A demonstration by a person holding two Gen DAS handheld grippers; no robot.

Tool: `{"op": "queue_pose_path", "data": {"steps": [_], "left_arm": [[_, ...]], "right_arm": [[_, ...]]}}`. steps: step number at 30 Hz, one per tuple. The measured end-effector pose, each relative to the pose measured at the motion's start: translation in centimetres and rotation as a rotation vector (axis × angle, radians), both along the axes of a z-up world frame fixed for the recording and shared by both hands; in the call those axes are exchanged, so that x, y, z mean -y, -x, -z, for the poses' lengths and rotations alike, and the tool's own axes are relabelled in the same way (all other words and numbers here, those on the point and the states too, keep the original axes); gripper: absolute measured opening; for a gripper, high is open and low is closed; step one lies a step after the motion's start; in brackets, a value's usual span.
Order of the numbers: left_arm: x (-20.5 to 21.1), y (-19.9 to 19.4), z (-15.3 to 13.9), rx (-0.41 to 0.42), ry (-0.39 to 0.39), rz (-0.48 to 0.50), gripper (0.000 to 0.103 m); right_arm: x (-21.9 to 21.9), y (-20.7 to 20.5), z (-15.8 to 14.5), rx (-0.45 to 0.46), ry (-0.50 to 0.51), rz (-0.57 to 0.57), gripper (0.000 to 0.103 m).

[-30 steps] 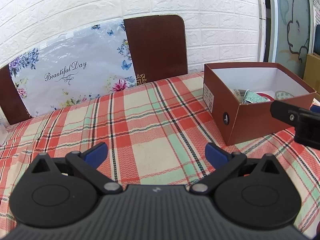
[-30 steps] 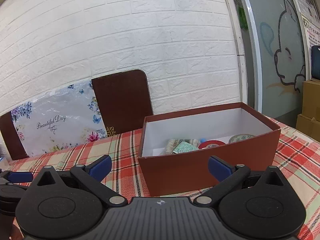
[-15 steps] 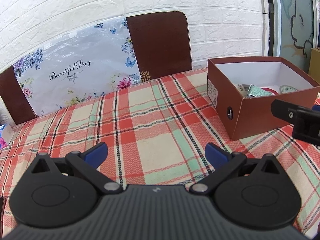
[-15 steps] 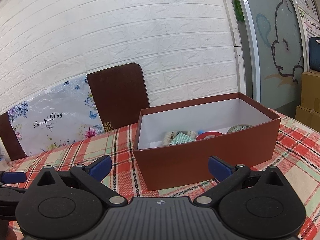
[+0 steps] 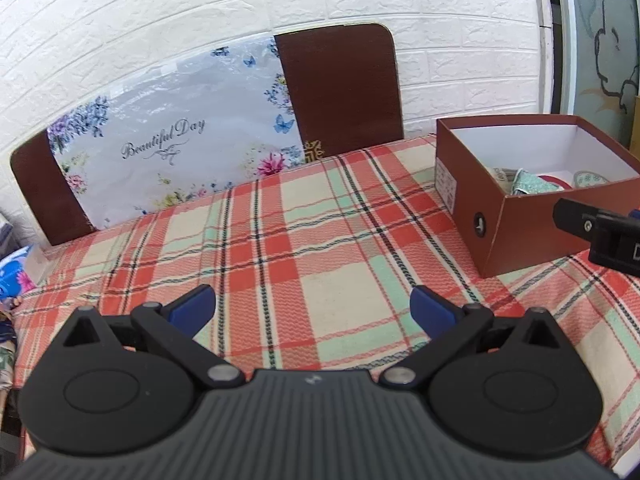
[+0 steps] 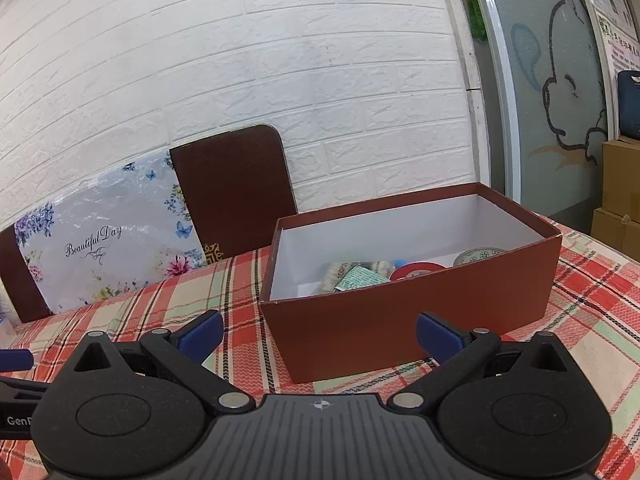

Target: Organize objects

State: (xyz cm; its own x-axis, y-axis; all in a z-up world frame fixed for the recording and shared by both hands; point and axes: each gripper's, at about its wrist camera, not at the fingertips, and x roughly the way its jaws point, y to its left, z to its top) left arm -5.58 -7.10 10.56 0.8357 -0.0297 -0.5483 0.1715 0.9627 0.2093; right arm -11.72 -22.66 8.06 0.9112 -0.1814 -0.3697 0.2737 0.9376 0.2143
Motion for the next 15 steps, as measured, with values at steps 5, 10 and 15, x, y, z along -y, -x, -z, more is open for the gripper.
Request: {"op": "queue_pose_path", "data": {"steps": [5,10,15], "left_arm": [[-0.9,0.4,-0.7,0.01,-0.01,-0.027,0.103],[-1.8,0.4,-1.0,-0.014,0.017,-0.049,0.103],[-1.9,0.3,-0.6,-0.041,0.029,-0.053,0.103]], "right_arm": [[-0.4,-0.7,0.0,-0.005,-0.015,-0.018,0.102],[-1.2,-1.6,-0.3,-0.015,0.001,-0.048,0.102],[-1.6,-1.7,-0.6,-0.002,0.01,-0.069,0.102]]}}
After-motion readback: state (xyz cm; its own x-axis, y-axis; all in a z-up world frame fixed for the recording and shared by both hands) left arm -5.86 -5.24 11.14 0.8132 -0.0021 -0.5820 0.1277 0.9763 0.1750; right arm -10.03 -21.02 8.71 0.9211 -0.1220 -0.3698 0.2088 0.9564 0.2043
